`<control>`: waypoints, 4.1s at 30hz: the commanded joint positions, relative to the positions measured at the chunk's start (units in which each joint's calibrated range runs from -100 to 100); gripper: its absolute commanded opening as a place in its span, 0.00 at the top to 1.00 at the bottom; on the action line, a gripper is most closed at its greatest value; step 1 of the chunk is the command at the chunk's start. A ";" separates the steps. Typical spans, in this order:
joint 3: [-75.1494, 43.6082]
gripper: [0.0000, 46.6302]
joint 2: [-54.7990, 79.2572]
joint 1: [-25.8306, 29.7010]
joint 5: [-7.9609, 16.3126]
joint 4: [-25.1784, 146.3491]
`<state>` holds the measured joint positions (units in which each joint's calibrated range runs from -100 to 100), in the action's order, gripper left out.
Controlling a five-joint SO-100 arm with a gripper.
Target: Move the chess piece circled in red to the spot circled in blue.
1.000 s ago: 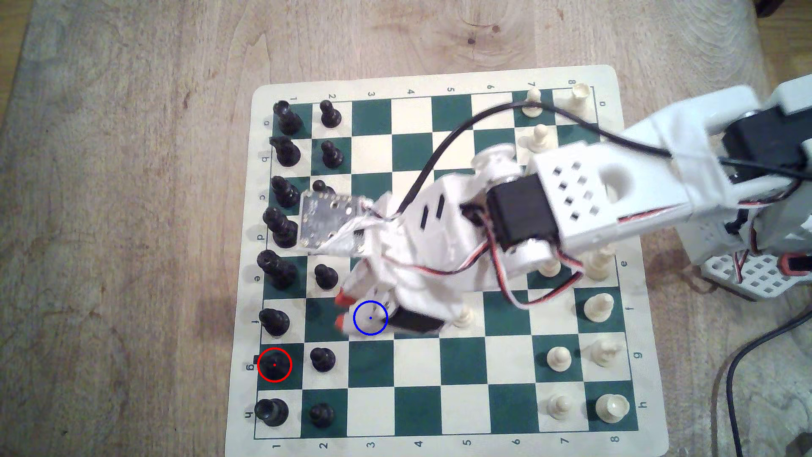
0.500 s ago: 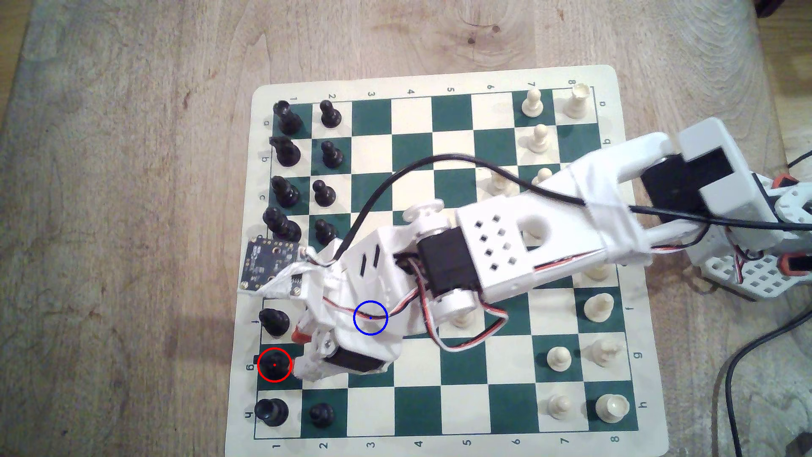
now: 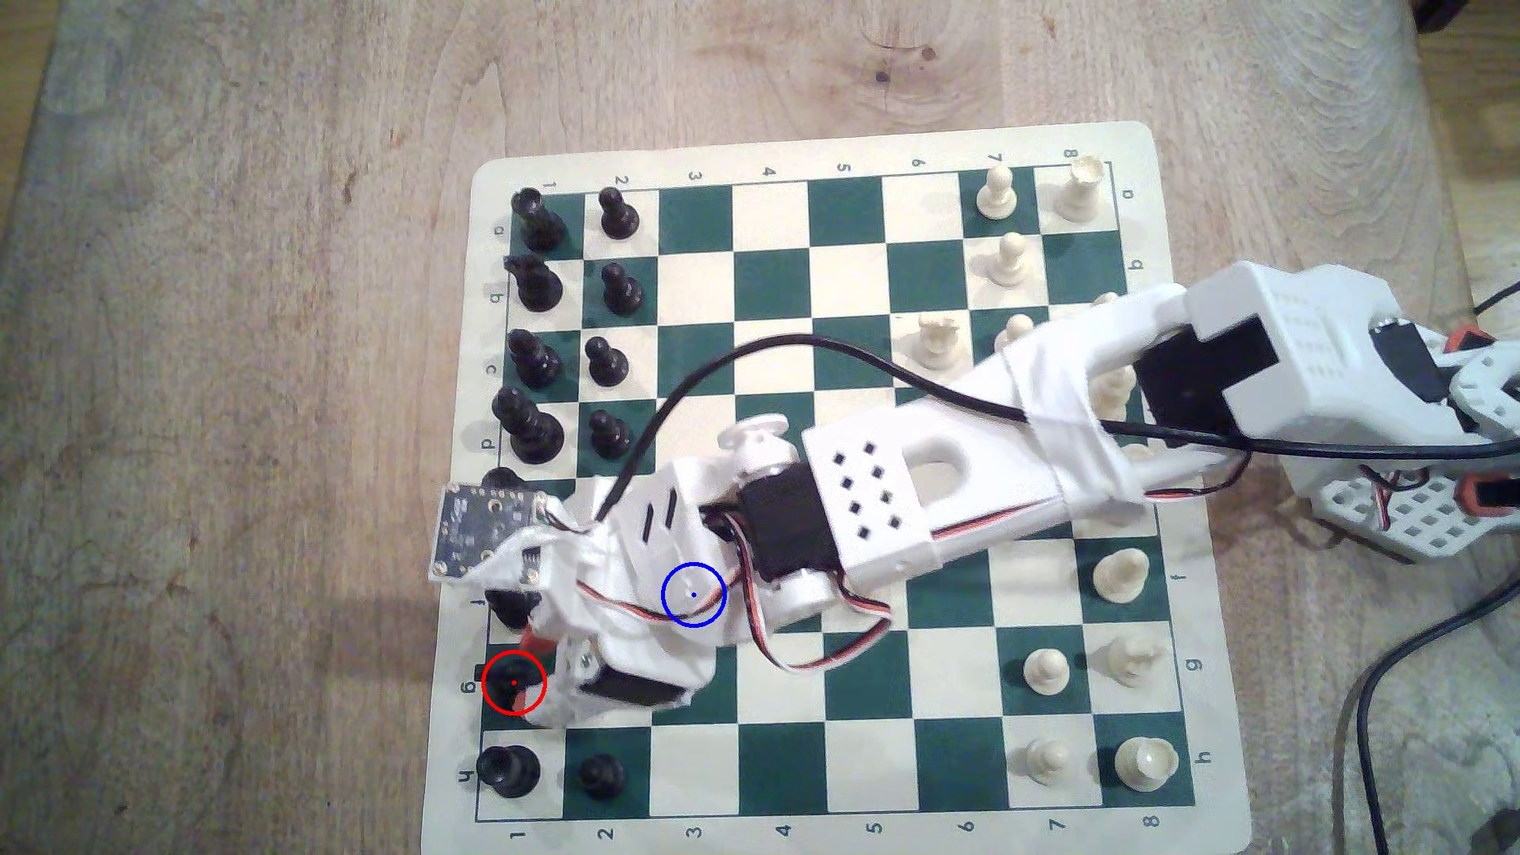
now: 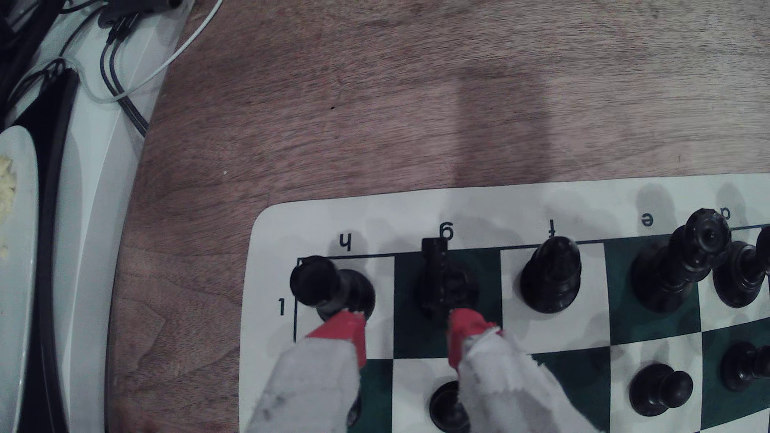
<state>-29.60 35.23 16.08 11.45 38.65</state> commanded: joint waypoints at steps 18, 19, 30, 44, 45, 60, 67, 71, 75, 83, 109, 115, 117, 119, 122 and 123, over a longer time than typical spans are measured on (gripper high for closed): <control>-13.92 0.73 4.41 -0.39 -0.20 -0.48; -14.10 0.73 4.58 -0.39 -0.20 -0.48; -15.28 0.73 6.62 0.15 -0.34 -1.71; -17.73 0.73 9.42 -0.63 -1.22 -3.43; -18.00 0.73 9.59 -0.71 -1.42 -3.43; -20.08 0.74 11.88 -1.80 -2.44 -4.57; -20.08 0.75 11.88 -1.18 -2.44 -4.74; -20.08 0.77 12.22 -0.94 -2.44 -4.82; -19.99 0.77 12.31 -0.47 -2.44 -4.41; -20.08 0.79 13.15 -0.39 -2.44 -4.82; -19.27 0.99 8.32 0.00 -2.59 -4.33; -18.18 0.99 4.58 -0.63 -3.22 -3.84; -18.09 0.99 3.14 -0.32 -3.22 -3.51; -17.73 0.99 1.78 0.00 -3.22 -3.18; -16.73 0.99 -1.19 0.39 -3.37 -2.28; -16.55 0.99 -1.96 0.39 -3.47 -1.79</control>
<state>-44.24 45.87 15.71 8.38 35.86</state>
